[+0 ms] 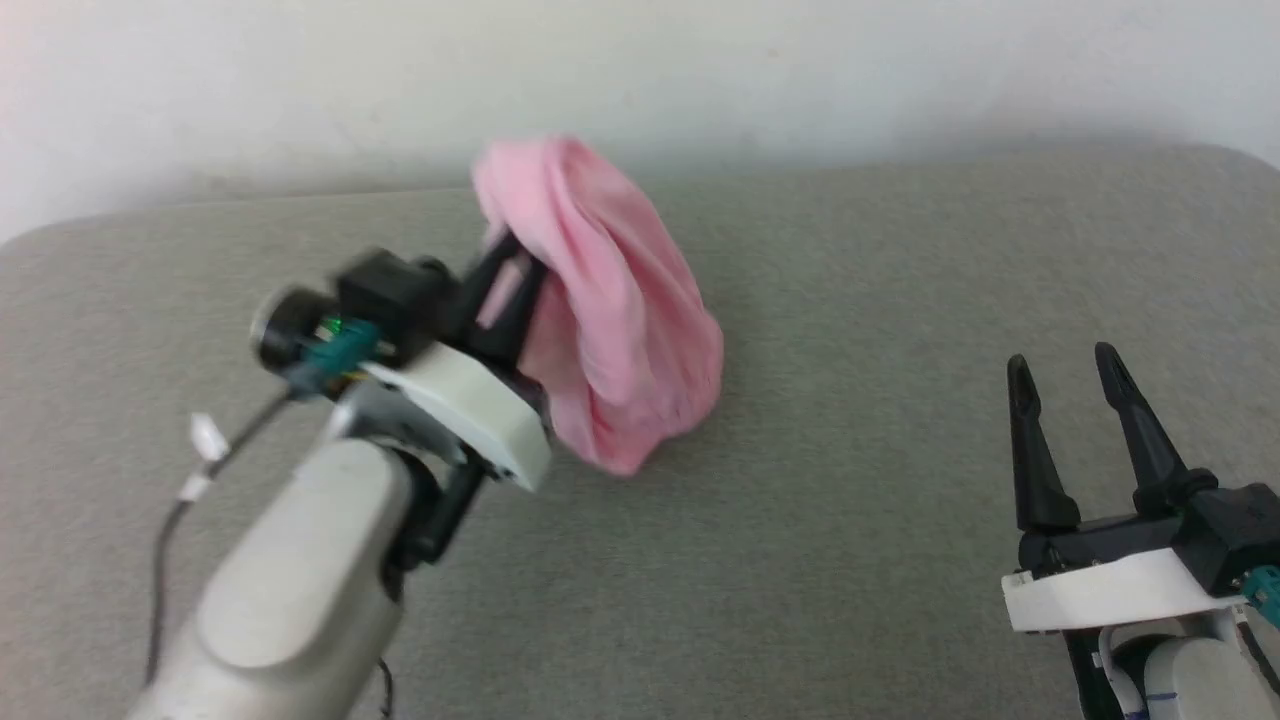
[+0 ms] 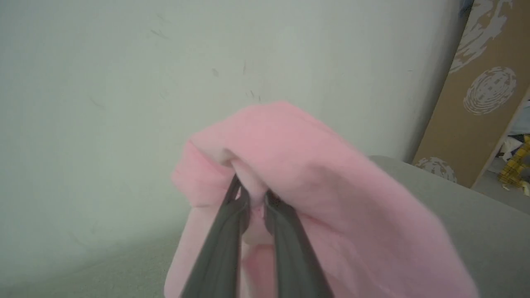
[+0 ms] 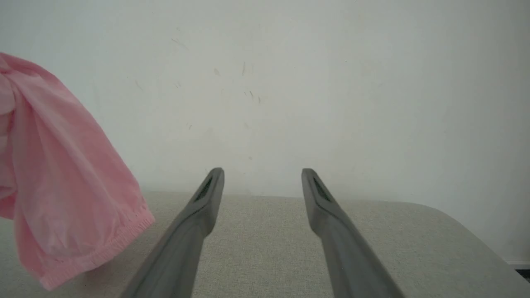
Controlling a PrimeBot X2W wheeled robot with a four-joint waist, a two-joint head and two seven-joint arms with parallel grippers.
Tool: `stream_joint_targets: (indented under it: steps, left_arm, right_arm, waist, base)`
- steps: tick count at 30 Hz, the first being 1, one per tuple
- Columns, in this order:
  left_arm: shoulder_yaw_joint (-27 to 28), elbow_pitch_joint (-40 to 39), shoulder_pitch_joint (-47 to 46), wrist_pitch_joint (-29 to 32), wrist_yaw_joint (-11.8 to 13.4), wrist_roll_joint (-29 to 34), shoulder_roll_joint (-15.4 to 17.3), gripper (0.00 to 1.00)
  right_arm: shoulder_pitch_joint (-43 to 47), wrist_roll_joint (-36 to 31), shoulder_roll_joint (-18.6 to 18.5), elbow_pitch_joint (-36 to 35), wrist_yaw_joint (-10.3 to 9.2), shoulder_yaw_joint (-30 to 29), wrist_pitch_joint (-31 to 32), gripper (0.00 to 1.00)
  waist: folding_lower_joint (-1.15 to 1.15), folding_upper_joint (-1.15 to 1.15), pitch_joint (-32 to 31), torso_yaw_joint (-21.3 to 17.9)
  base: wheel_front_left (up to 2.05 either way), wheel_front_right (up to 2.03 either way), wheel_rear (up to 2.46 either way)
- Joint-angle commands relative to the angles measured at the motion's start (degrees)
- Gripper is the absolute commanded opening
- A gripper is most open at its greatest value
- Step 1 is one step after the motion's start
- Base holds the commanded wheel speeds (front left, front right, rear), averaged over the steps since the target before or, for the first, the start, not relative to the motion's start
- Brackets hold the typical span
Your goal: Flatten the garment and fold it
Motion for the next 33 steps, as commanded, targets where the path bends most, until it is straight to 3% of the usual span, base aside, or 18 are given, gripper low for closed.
stream_joint_targets:
  steps: [1,7,8,9,14,20,25,33]
  left_arm:
    - [-1.2,1.7,0.9,0.2,-0.3,0.8,-0.7,0.0]
    - [-9.2,14.8,1.5,0.6,-3.7,2.6,-6.7,0.0]
    - [-10.5,17.0,1.6,0.9,-4.4,2.9,-7.4,0.41]
    - [-11.4,18.9,1.7,0.7,-4.8,3.1,-8.2,1.0]
    - [-14.0,24.4,2.1,-2.3,-6.5,3.4,-11.8,1.0]
    - [-13.0,23.0,2.3,-8.5,-6.2,3.0,-13.0,1.0]
    - [-8.6,17.0,3.2,-11.2,-3.6,2.3,-10.8,1.0]
    - [2.2,5.9,11.3,-12.2,3.4,4.3,-2.9,1.0]
  right_arm:
    - [-0.7,0.6,0.1,-0.2,-0.12,0.1,-0.3,1.0]
    - [-1.6,2.0,0.1,0.0,-0.12,0.6,-0.3,1.0]
    - [-1.6,2.1,0.1,0.1,-0.12,0.7,-0.3,1.0]
    - [-1.5,2.2,0.1,0.2,-0.12,0.8,-0.3,1.0]
    - [-1.1,2.0,0.1,1.2,-0.12,1.0,-0.3,1.0]
    - [-0.1,1.2,0.1,2.2,-0.12,0.9,-0.3,1.0]
    - [1.2,0.9,0.1,2.7,-0.12,0.5,-0.3,1.0]
    - [3.4,0.7,0.1,3.6,-0.12,0.4,-0.3,1.0]
  waist:
    - [0.0,0.0,4.1,-5.3]
    - [0.0,0.0,6.2,-8.3]
    - [0.0,0.0,6.3,-8.4]
    - [0.0,0.0,6.4,-8.5]
    - [0.0,0.0,4.9,-7.3]
    - [0.0,0.0,0.7,-3.5]
    - [0.0,0.0,-2.9,0.6]
    - [0.0,0.0,-6.1,5.9]
  base:
    - [0.0,0.0,0.0]
    - [0.0,0.0,0.0]
    - [0.0,0.0,0.0]
    - [0.0,0.0,0.0]
    - [0.0,0.0,0.0]
    - [0.0,0.0,0.0]
    - [0.0,0.0,0.0]
    - [0.0,0.0,0.0]
